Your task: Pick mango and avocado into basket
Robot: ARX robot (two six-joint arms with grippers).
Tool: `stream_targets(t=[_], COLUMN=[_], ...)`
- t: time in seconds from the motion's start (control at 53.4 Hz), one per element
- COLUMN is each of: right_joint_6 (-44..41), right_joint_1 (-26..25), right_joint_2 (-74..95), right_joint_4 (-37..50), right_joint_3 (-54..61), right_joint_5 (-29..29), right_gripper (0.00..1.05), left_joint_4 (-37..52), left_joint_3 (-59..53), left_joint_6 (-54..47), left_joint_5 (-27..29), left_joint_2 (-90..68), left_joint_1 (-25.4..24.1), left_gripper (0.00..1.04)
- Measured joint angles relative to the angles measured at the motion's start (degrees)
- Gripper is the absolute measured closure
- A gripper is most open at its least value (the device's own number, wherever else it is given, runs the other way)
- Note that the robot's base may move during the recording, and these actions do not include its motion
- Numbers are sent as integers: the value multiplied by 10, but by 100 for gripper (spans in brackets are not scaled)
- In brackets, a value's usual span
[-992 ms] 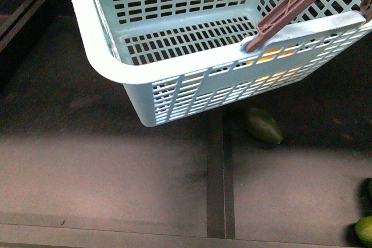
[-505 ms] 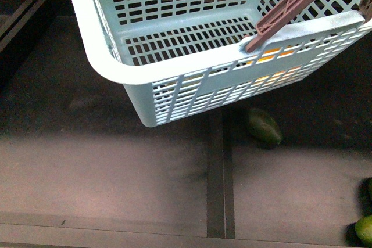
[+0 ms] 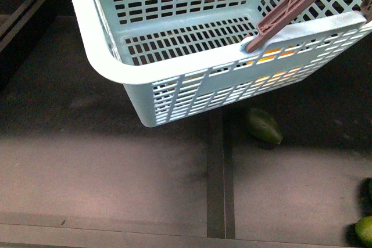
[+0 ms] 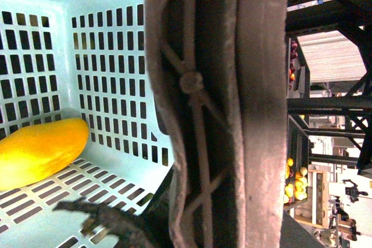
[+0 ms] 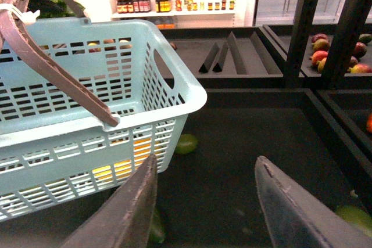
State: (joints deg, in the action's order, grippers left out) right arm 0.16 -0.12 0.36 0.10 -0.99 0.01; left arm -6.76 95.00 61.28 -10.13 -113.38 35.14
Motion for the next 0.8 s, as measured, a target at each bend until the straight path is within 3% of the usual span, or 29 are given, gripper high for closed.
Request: stream_targets(t=[0.056,0.225,0.561,0.599,0.692,0.805], right_joint_6=[0,0,0,0,0,0], right_joint_1=[0,0,0,0,0,0], right_joint_2=[0,0,0,0,0,0], right_joint_4=[0,0,0,0,0,0], right_joint_3=[0,0,0,0,0,0], right_joint_5=[0,0,0,0,0,0], right_gripper=[42,7,9,9,9,9], left_joint_4=[0,0,0,19,120,153], left_joint_3=[0,0,0,-6,-40,-73], left_joint_6=[0,0,0,11,97,164], left_joint_5=[0,0,1,46,261,415], left_joint_2=[0,0,0,0,0,9], left_joint_1=[0,0,0,4,22,23], left_gripper=[90,90,90,90,90,90])
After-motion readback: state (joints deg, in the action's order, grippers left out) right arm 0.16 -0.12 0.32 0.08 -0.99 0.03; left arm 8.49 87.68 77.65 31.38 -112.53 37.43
